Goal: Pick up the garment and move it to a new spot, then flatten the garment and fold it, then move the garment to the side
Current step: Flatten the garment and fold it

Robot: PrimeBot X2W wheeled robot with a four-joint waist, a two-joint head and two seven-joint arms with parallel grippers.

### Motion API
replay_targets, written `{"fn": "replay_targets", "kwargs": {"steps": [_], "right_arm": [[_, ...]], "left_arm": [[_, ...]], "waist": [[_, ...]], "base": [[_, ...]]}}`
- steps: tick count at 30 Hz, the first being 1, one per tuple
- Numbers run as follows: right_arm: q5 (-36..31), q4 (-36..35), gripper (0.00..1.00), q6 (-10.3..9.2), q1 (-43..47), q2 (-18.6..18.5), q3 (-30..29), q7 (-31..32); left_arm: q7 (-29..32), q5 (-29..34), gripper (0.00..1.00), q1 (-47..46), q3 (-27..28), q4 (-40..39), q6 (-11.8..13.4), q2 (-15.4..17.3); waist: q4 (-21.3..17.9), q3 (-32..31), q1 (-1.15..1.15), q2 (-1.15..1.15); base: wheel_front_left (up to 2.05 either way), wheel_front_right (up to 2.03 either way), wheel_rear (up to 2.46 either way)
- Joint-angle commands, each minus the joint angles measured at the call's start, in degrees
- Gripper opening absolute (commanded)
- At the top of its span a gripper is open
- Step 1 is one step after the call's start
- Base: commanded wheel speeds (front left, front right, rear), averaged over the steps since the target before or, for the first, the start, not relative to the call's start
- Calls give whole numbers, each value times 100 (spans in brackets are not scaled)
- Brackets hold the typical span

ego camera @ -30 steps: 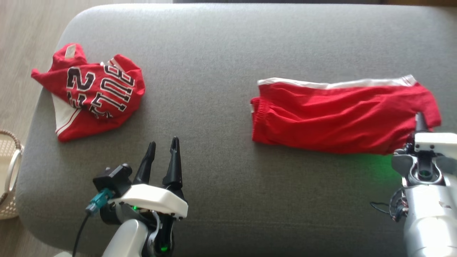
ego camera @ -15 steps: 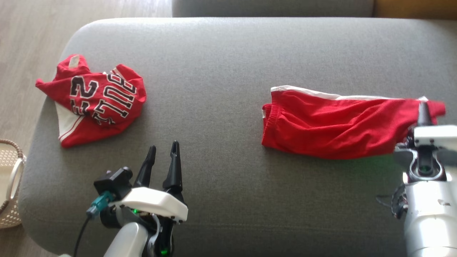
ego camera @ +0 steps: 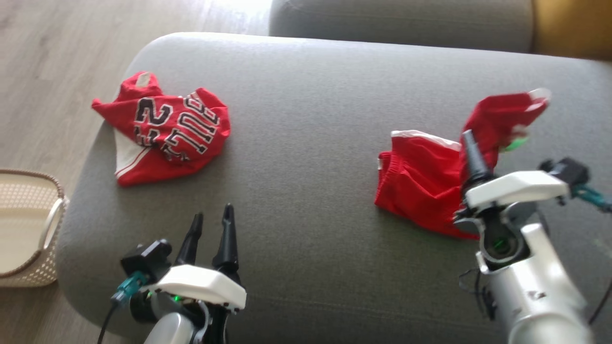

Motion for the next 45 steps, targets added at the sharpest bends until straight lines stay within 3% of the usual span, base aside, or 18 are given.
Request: {"fn": "replay_targets", "kwargs": {"steps": [1,8,18,28,29,30,31,32,37,45], "right_arm": [[-4,-200,0,0,-150,64,333,-86],[21,-21,0,0,-193,65,1112,-209],[-221,314,0,0,-311,65,1646,-68],[-940,1068,0,0,-515,65,2022,-68],[-944,1087,10,0,-532,65,2032,-85],[-955,1097,38,0,-548,65,2043,-113],[-980,1098,95,0,-565,65,2053,-164],[-988,1099,100,0,-578,65,2055,-202],[-1019,941,100,0,-607,65,2135,-365],[-1952,621,100,0,-686,21,2709,-549]], "left_arm": [[-70,9,100,-84,244,-176,-43,14],[-70,-50,100,-82,212,-194,-65,14],[-70,-123,100,-81,174,-246,-3,14],[-70,-195,100,-199,95,-274,23,14],[-70,-200,100,-208,87,-274,26,14],[-70,-204,100,-214,82,-272,29,14],[-70,-206,100,-215,80,-268,33,14],[-70,-206,100,-215,82,-262,37,14],[-70,-184,100,-213,132,-205,37,14],[-70,-180,100,-220,131,-184,35,14]], "waist": [[98,-13,0,0],[327,85,0,0],[454,230,0,0],[465,409,0,0],[463,423,0,0],[458,432,0,0],[451,436,0,0],[440,439,0,0],[359,391,0,0],[232,283,0,0]], "base": [[0,0,0],[0,0,0],[0,0,0],[0,0,0],[0,0,0],[0,0,0],[0,0,0],[0,0,0],[0,0,0],[0,0,0]]}}
